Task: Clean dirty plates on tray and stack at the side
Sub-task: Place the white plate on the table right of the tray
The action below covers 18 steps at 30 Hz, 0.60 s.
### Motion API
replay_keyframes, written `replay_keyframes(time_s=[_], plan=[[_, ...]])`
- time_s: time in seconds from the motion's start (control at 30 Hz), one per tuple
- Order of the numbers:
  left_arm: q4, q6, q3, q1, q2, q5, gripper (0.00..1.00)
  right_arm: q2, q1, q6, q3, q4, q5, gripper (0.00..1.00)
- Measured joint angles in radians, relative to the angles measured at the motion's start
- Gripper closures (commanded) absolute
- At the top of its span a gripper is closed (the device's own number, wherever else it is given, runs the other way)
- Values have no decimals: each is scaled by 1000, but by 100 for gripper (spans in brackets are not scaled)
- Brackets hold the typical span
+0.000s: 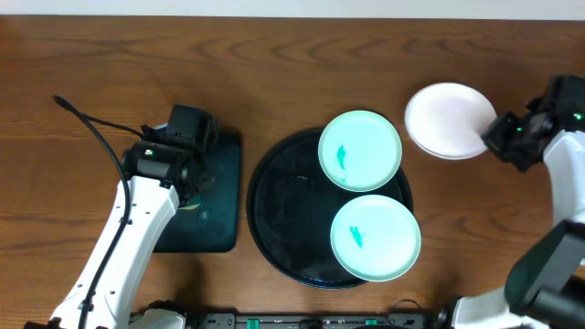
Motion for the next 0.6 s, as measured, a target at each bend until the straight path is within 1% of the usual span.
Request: replay_keyframes(time_s=[0.17, 0.37, 0.4, 0.5, 0.53, 0.6], plan=[[0, 0, 0, 0, 0, 0, 93, 131, -75, -2, 0, 60, -8, 99], [0, 4, 0, 0, 0, 0, 93, 236, -142, -2, -2, 116, -19, 99], [0, 4, 0, 0, 0, 0, 93, 246, -150, -2, -3, 120, -21, 97], [0, 5, 0, 0, 0, 0, 93, 269, -177, -24, -3, 121, -30, 76], [0, 5, 0, 0, 0, 0, 93, 272, -183, -40, -3, 121, -42, 72], [0, 5, 0, 0, 0, 0, 93, 274, -189, -77, -3, 120, -80, 68]])
